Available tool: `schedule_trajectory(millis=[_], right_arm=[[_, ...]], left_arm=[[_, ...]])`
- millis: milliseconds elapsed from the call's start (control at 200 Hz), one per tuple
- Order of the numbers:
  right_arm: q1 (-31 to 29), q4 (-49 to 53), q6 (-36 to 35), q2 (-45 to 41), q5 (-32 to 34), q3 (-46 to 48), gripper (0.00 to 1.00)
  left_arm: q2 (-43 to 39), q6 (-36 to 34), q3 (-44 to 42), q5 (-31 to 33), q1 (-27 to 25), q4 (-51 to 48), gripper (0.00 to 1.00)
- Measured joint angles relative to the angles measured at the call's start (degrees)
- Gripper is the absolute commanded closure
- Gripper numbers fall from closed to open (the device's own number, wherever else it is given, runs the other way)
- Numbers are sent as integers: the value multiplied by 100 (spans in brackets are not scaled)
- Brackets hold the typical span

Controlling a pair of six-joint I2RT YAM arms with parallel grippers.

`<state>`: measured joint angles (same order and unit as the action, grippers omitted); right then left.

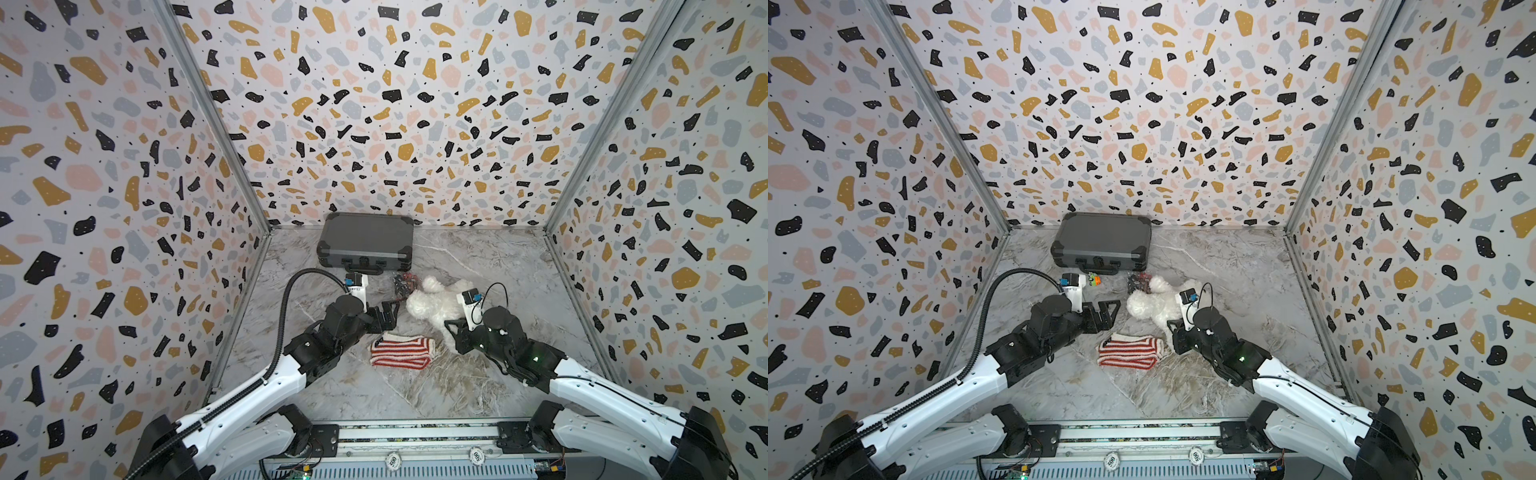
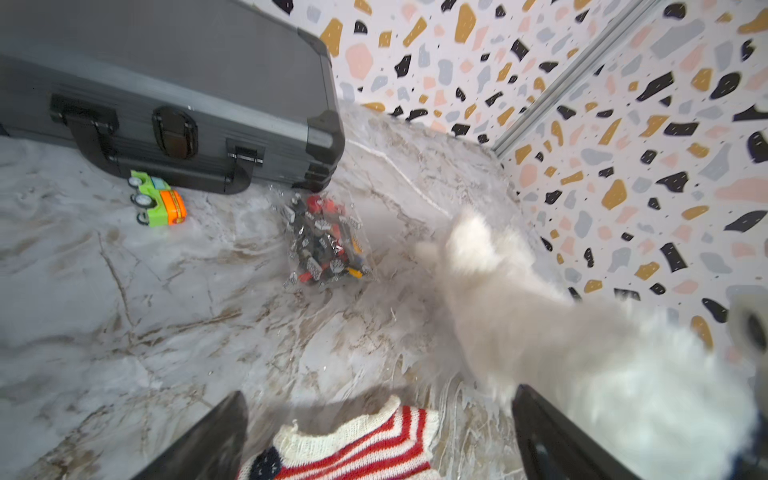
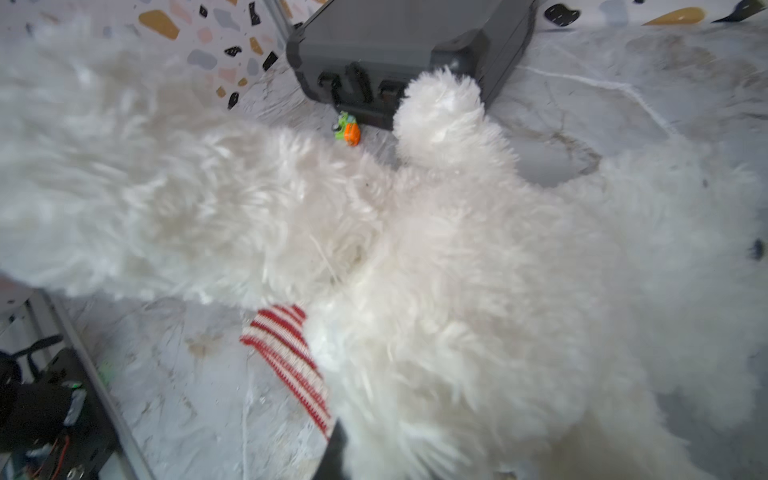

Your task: Dress the teddy bear

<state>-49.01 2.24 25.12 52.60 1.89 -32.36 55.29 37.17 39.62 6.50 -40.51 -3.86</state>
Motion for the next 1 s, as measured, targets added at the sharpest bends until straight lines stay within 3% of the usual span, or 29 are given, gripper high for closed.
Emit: schedule_trajectory(millis=[225,385,506,761,896,1001], right_arm=[[-1156,37,455,-33,387,297,98],[-1565,-157,743,101,573,568,93],[-1784,-369,887,409,636,715,89],[-1976,-1014,1088,688,538,992,54],[-1980,-1211,1141,238,535,1266,36],[-1978,-1250,1156,-289,645,1390,30]], left_arm=[[42,-221,533,-114,33,-553,4],[310,-422,743,-372,-22,-885,6],[774,-535,925,-457,-350,-1154,6],[1687,-592,1172,-433,-946,-1327,7],[2048,-584,1414,-297,-1189,-1421,7],[2210,-575,1609,-179,-1368,-1493,7]])
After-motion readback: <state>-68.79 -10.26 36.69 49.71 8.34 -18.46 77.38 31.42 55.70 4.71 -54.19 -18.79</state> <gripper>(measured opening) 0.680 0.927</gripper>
